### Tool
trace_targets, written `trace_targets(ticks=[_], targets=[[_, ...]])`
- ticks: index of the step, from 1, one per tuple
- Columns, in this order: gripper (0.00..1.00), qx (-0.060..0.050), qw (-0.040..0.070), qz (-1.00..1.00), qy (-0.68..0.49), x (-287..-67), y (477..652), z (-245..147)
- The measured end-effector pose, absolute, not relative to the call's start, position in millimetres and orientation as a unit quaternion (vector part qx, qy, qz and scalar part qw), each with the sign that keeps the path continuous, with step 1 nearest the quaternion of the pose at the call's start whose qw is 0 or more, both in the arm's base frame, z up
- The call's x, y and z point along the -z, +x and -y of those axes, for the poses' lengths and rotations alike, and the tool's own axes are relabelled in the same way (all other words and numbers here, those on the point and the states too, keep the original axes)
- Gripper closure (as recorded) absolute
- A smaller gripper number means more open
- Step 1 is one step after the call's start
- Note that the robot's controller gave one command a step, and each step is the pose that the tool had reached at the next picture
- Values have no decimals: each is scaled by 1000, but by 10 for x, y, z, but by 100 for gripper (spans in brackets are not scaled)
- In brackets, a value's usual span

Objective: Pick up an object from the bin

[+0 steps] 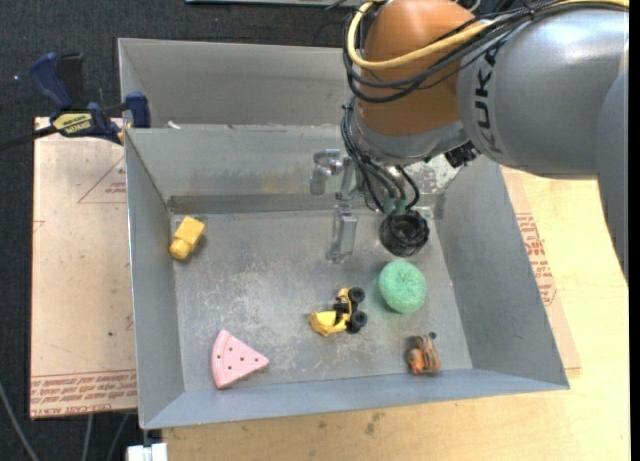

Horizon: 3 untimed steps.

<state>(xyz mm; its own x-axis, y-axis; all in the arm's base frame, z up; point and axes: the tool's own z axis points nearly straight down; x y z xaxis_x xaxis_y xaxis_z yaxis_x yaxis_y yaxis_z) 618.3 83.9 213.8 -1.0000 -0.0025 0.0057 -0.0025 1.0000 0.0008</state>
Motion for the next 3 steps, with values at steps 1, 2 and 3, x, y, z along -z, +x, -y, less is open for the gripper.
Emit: trace_targets(ticks=[1,2,3], targets=[[0,1,-1,1000,0,-2189,6193,-833],[0,1,-2,999,51,-1689,6030,-595],[0,1,1,979,204,-1541,5745,-335]])
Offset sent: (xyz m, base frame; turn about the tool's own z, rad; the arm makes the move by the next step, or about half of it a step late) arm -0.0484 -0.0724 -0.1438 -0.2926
